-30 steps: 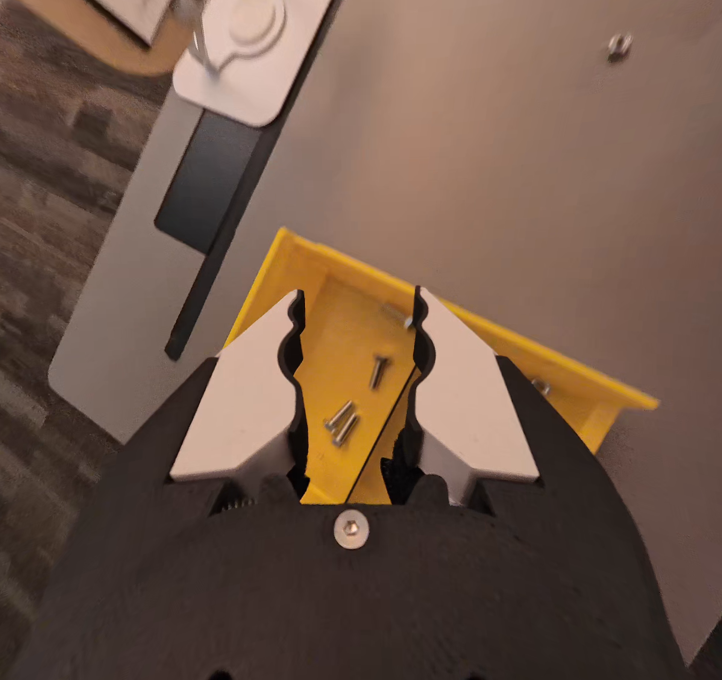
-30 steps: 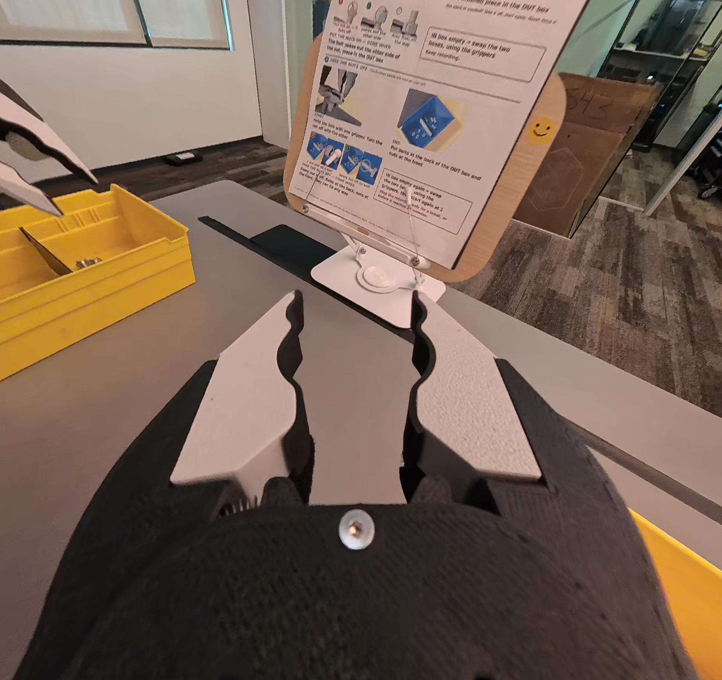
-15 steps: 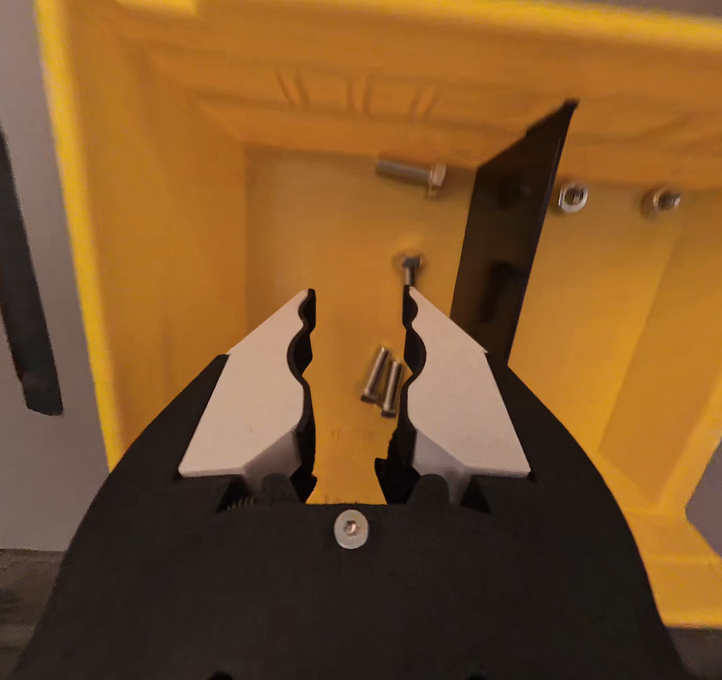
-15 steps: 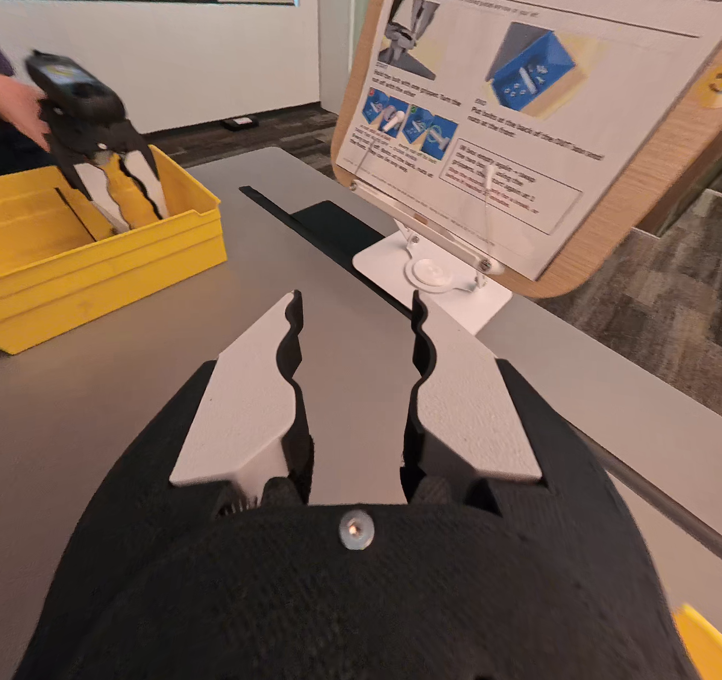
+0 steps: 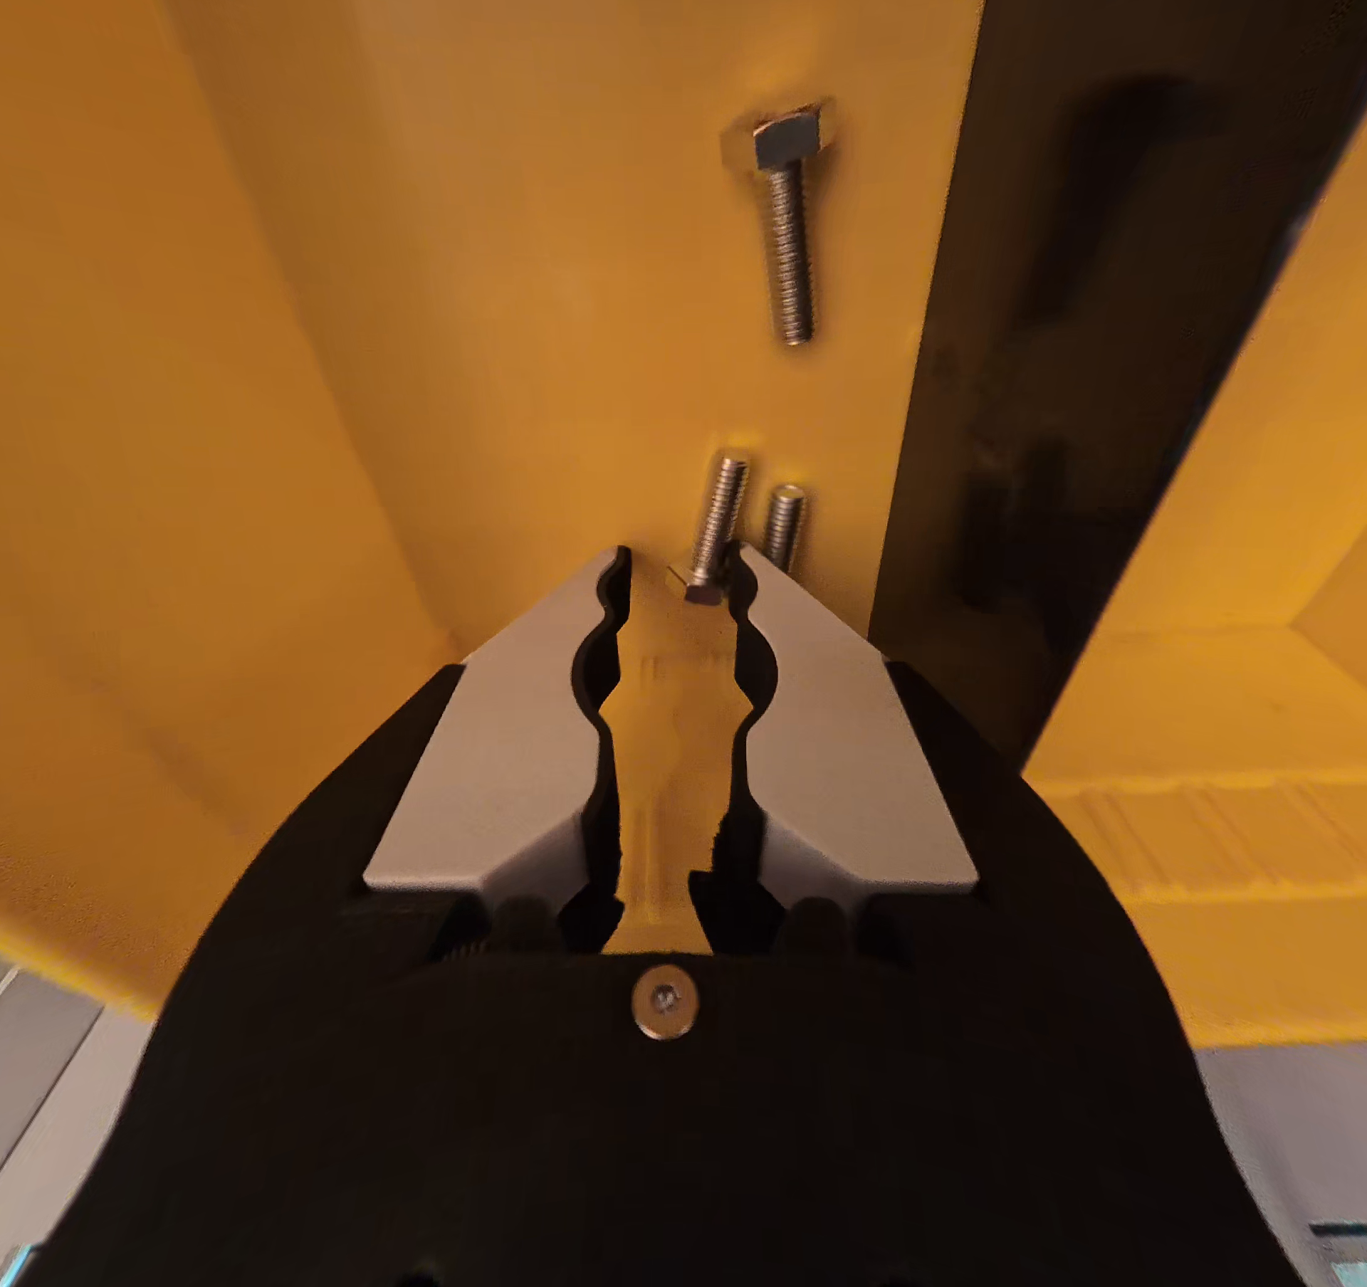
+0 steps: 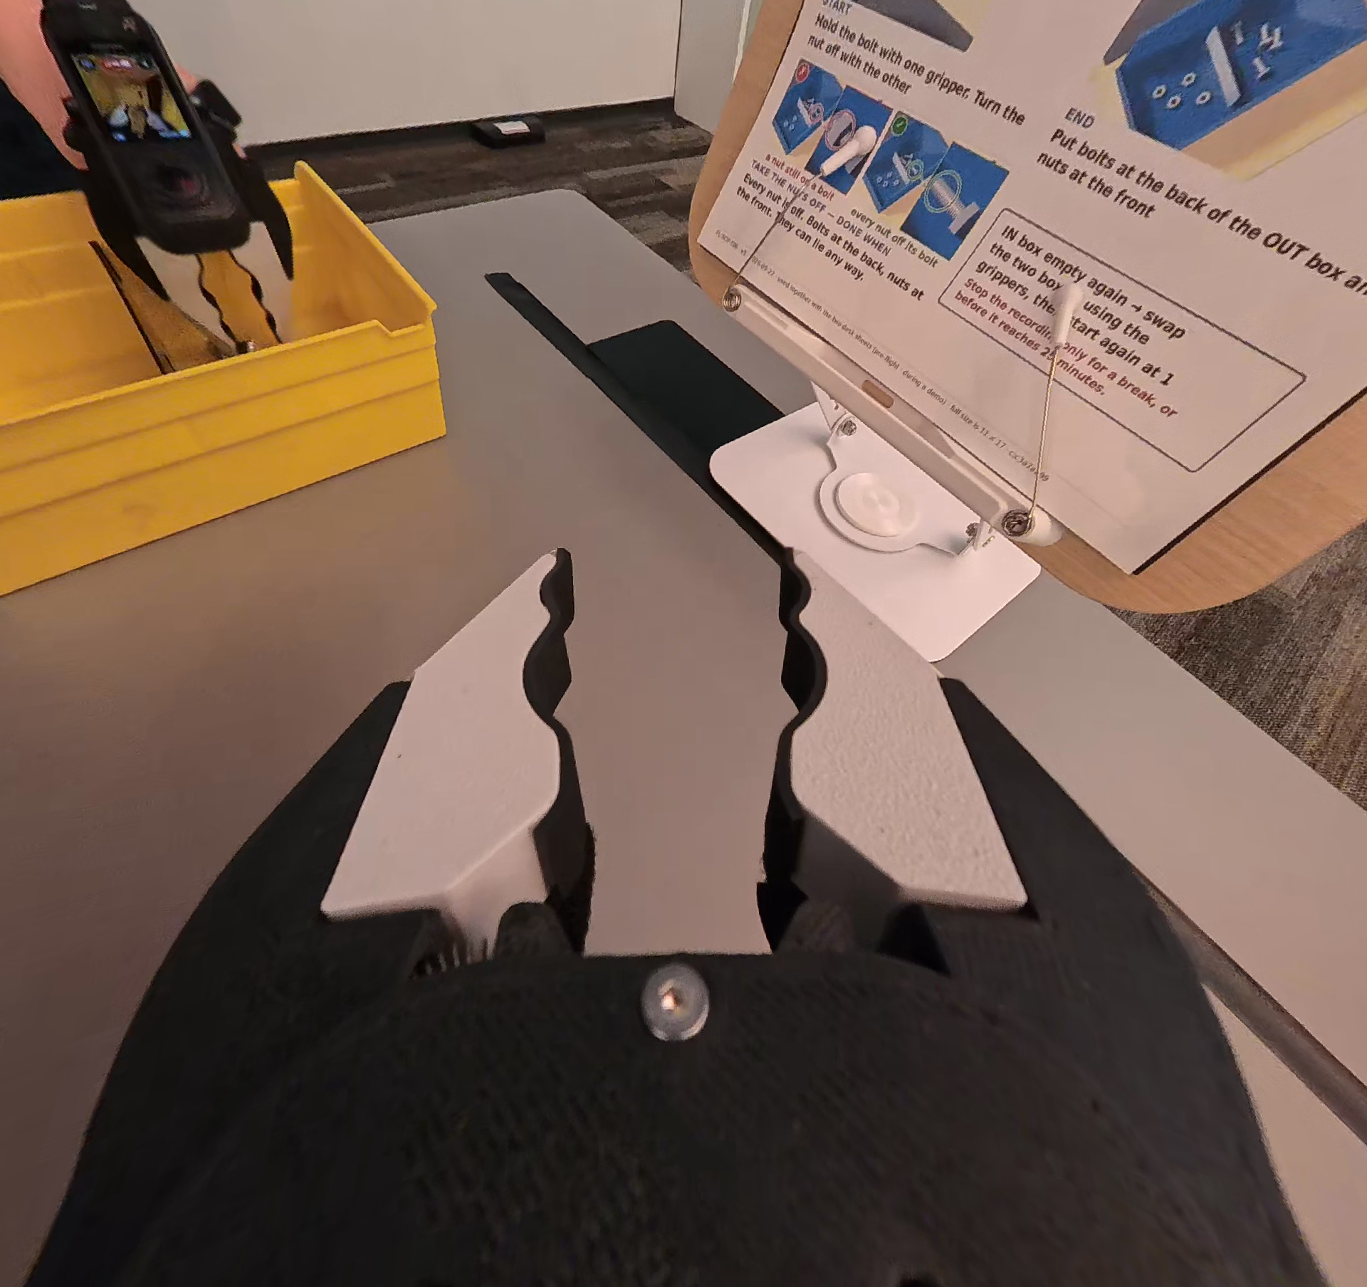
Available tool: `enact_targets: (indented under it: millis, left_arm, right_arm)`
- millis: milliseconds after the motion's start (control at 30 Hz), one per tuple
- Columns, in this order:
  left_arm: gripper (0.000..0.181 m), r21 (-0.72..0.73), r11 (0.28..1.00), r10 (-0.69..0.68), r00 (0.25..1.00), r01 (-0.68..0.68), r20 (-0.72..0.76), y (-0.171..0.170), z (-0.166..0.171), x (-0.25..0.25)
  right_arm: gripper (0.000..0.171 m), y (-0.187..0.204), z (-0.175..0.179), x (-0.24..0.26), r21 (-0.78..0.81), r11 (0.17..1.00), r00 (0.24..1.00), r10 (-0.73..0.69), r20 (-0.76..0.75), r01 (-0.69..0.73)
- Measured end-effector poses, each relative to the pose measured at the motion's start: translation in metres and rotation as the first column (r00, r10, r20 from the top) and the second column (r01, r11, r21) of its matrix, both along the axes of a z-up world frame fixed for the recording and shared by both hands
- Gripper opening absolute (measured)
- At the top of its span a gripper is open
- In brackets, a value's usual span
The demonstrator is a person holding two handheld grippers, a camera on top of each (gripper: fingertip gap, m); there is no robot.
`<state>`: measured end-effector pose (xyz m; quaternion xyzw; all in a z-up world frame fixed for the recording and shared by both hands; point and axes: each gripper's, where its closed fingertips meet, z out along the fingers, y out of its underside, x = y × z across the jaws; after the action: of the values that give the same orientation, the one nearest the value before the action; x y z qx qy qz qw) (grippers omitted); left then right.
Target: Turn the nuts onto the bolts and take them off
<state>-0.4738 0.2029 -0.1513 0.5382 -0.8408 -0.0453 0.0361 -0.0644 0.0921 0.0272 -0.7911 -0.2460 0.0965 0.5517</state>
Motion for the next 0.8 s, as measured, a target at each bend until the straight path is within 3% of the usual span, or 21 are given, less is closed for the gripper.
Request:
enact_targets:
  millis: [167, 300, 367, 433, 500, 600, 667, 700, 800]
  left_arm:
    - [0.009, 0.006, 1.0, 0.017, 1.0, -0.017, -0.007, 0.001, -0.004, 0.002]
    - [0.008, 0.057, 0.995, 0.079, 0.997, -0.079, -0.005, 0.007, -0.002, 0.004]
    - [0.008, 0.098, 0.987, 0.123, 0.989, -0.131, 0.087, 0.014, 0.007, 0.012]
    - [0.008, 0.054, 0.967, 0.225, 0.935, -0.248, 0.274, 0.015, 0.029, 0.028]
    - [0.007, -0.094, 0.93, 0.349, 0.773, -0.355, 0.53, 0.012, 0.067, 0.051]
    - [0.007, -0.414, 0.858, 0.504, 0.335, -0.304, 0.796, -0.001, 0.151, 0.071]
    - [0.007, -0.574, 0.812, 0.579, 0.023, -0.1, 0.815, -0.018, 0.214, 0.068]
    - [0.007, -0.608, 0.794, 0.606, -0.097, 0.011, 0.789, -0.027, 0.242, 0.061]
    - [0.007, -0.584, 0.794, 0.601, -0.36, 0.169, 0.713, -0.043, 0.296, 0.039]
  right_arm:
    - [0.056, -0.002, 0.002, -0.002, 0.006, 1.0, 1.0, 0.008, 0.002, -0.008]
    - [0.056, -0.005, 0.005, -0.003, 0.013, 1.0, 1.0, 0.015, -0.011, -0.015]
    - [0.056, -0.008, 0.009, -0.004, 0.021, 1.0, 1.0, 0.02, -0.009, -0.019]
    - [0.056, -0.013, 0.012, -0.004, 0.03, 0.999, 1.0, 0.025, 0.002, -0.025]
    - [0.056, -0.018, 0.018, -0.003, 0.047, 0.998, 1.0, 0.029, 0.009, -0.029]
    - [0.056, -0.028, 0.031, -0.009, 0.066, 0.996, 0.997, 0.065, -0.043, -0.062]
    - [0.056, -0.037, 0.04, -0.023, 0.076, 0.988, 0.981, 0.142, -0.13, -0.133]
    - [0.056, -0.043, 0.044, -0.034, 0.079, 0.978, 0.962, 0.203, -0.182, -0.191]
    - [0.051, -0.066, 0.05, -0.067, 0.065, 0.929, 0.887, 0.368, -0.281, -0.365]
